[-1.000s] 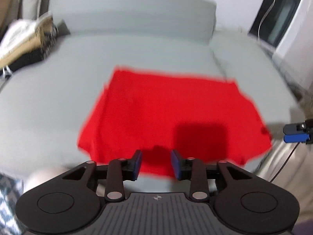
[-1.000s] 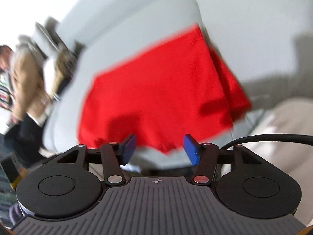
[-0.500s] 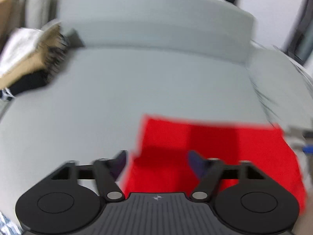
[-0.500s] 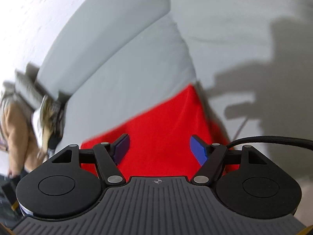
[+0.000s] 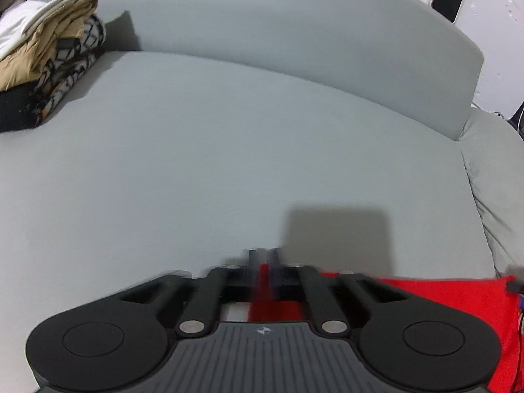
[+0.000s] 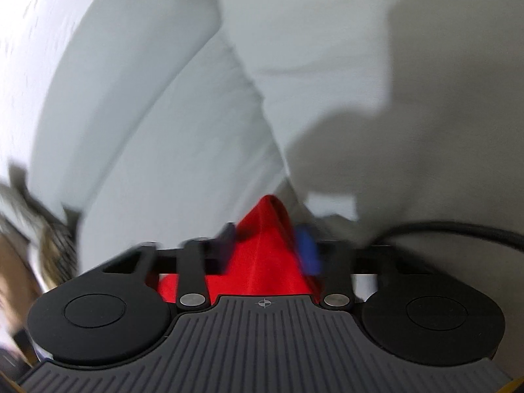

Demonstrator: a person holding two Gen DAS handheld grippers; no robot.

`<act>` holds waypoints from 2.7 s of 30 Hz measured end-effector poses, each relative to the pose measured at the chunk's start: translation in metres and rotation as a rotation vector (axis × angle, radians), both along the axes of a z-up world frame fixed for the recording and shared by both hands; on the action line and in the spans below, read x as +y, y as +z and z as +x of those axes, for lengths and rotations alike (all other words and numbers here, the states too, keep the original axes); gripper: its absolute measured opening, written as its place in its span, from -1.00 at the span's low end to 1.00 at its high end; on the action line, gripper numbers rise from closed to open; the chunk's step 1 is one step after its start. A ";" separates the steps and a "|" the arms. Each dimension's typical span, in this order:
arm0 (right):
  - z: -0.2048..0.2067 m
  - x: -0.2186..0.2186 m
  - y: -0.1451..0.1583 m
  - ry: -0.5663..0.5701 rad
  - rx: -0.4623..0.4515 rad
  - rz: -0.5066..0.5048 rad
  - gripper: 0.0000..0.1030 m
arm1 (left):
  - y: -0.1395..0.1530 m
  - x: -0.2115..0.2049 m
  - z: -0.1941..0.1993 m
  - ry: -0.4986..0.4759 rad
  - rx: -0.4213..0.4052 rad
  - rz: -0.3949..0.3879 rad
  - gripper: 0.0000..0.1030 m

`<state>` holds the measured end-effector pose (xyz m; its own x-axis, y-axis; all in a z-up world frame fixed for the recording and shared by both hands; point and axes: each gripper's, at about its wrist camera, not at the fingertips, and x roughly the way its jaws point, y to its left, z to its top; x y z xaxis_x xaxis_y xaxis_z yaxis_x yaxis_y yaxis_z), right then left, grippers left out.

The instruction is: Fold clothes

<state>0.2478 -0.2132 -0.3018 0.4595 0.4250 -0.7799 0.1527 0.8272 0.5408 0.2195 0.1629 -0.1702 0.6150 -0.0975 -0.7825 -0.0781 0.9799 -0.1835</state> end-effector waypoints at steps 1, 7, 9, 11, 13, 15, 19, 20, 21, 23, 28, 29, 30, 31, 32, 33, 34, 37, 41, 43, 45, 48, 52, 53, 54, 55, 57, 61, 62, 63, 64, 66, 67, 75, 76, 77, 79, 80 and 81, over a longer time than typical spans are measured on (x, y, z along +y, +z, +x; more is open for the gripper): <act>0.000 0.008 0.002 0.019 -0.012 -0.066 -0.91 | 0.000 -0.002 -0.003 0.030 -0.016 0.039 -0.94; -0.009 0.005 0.009 -0.092 -0.041 -0.138 -0.72 | 0.002 0.010 -0.025 0.222 -0.024 0.148 -0.85; -0.020 -0.008 0.023 -0.134 -0.040 -0.091 -0.36 | 0.018 0.018 -0.041 0.224 -0.047 0.098 -0.59; -0.043 -0.021 0.050 -0.157 -0.097 -0.059 0.04 | 0.041 0.021 -0.064 0.212 -0.108 0.079 -0.41; -0.072 -0.035 0.081 -0.176 -0.158 -0.035 0.06 | 0.067 0.020 -0.093 0.178 -0.120 0.076 -0.32; -0.107 -0.051 0.107 -0.196 -0.194 0.024 0.07 | 0.087 0.016 -0.119 0.132 -0.115 0.092 -0.26; -0.174 -0.071 0.142 -0.206 -0.236 0.121 0.16 | 0.106 -0.004 -0.173 0.006 -0.099 0.135 -0.03; -0.185 -0.070 0.146 -0.189 -0.234 0.108 0.18 | 0.109 -0.010 -0.187 -0.028 -0.094 0.147 0.05; -0.191 -0.069 0.145 -0.160 -0.218 0.077 0.18 | 0.107 -0.018 -0.196 -0.058 -0.081 0.166 0.16; -0.201 -0.059 0.138 -0.071 -0.171 0.009 0.16 | 0.093 -0.041 -0.211 -0.113 -0.056 0.206 0.13; -0.202 0.004 0.088 0.222 -0.022 -0.157 -0.60 | 0.053 -0.103 -0.211 -0.224 -0.001 0.236 0.07; -0.202 0.019 0.080 0.268 -0.016 -0.196 -0.60 | 0.046 -0.116 -0.209 -0.240 0.004 0.261 0.07; -0.203 0.034 0.074 0.300 -0.025 -0.238 -0.60 | 0.039 -0.126 -0.206 -0.248 0.010 0.290 0.06; -0.204 0.047 0.069 0.330 -0.036 -0.278 -0.59 | 0.032 -0.136 -0.203 -0.256 0.017 0.319 0.04; -0.204 0.057 0.066 0.352 -0.056 -0.315 -0.58 | 0.025 -0.140 -0.199 -0.251 0.033 0.329 0.03; -0.203 0.066 0.063 0.374 -0.074 -0.352 -0.58 | 0.018 -0.142 -0.198 -0.246 0.057 0.325 -0.04; -0.205 0.072 0.057 0.389 -0.082 -0.388 -0.58 | 0.011 -0.145 -0.196 -0.240 0.082 0.321 -0.05; -0.210 0.073 0.045 0.403 -0.062 -0.416 -0.59 | 0.006 -0.145 -0.205 -0.227 0.085 0.306 -0.07; -0.227 0.061 0.038 0.389 0.031 -0.380 -0.58 | 0.006 -0.144 -0.215 -0.233 0.115 0.283 -0.09; -0.232 0.052 0.028 0.377 0.114 -0.351 -0.51 | 0.005 -0.143 -0.220 -0.236 0.129 0.272 -0.09; -0.237 0.038 0.027 0.339 0.138 -0.299 -0.50 | 0.007 -0.145 -0.225 -0.254 0.151 0.255 -0.16; -0.244 0.010 0.041 0.243 0.092 -0.213 0.13 | 0.013 -0.147 -0.234 -0.286 0.162 0.183 -0.15; -0.245 -0.039 0.059 0.015 0.009 -0.090 0.34 | 0.021 -0.146 -0.240 -0.294 0.129 0.102 -0.02; -0.242 -0.049 0.058 -0.038 0.005 -0.071 0.32 | 0.021 -0.145 -0.238 -0.286 0.120 0.106 -0.02; -0.239 -0.056 0.055 -0.064 0.003 -0.055 0.27 | 0.021 -0.144 -0.237 -0.278 0.112 0.110 -0.02; -0.236 -0.062 0.052 -0.090 0.000 -0.039 0.17 | 0.021 -0.142 -0.234 -0.268 0.108 0.109 -0.02; -0.229 -0.069 0.042 -0.116 0.010 -0.008 0.11 | 0.019 -0.137 -0.229 -0.258 0.101 0.098 -0.03; -0.212 -0.065 0.024 -0.080 0.052 -0.020 0.10 | 0.004 -0.124 -0.214 -0.227 0.131 0.100 -0.13; -0.213 -0.064 0.020 -0.084 0.035 -0.023 0.20 | 0.003 -0.122 -0.213 -0.228 0.127 0.084 -0.12; -0.214 -0.063 0.016 -0.088 0.018 -0.027 0.25 | 0.003 -0.121 -0.213 -0.231 0.124 0.078 -0.11; -0.215 -0.062 0.012 -0.093 0.001 -0.031 0.30 | 0.002 -0.119 -0.214 -0.234 0.121 0.072 -0.11; -0.215 -0.062 0.004 -0.115 -0.033 -0.017 0.38 | 0.001 -0.120 -0.213 -0.247 0.119 0.074 -0.10; -0.216 -0.062 0.003 -0.127 -0.042 -0.009 0.36 | 0.001 -0.121 -0.213 -0.248 0.119 0.071 -0.10; -0.211 -0.047 0.017 -0.009 -0.123 -0.051 -0.68 | 0.001 -0.122 -0.216 -0.265 0.111 0.067 -0.06; -0.209 -0.044 0.021 0.004 -0.122 -0.076 -0.75 | 0.001 -0.122 -0.216 -0.270 0.111 0.062 -0.02; -0.208 -0.042 0.024 0.018 -0.122 -0.102 -0.80 | 0.001 -0.121 -0.215 -0.276 0.112 0.057 0.01; -0.207 -0.027 0.040 0.057 -0.138 -0.204 -0.82 | 0.001 -0.119 -0.213 -0.288 0.115 0.048 0.04; -0.207 -0.018 0.048 0.079 -0.148 -0.264 -0.83 | 0.003 -0.119 -0.213 -0.289 0.120 0.044 0.04; -0.207 -0.007 0.059 0.106 -0.168 -0.323 -0.83 | 0.004 -0.118 -0.212 -0.289 0.124 0.040 0.03</act>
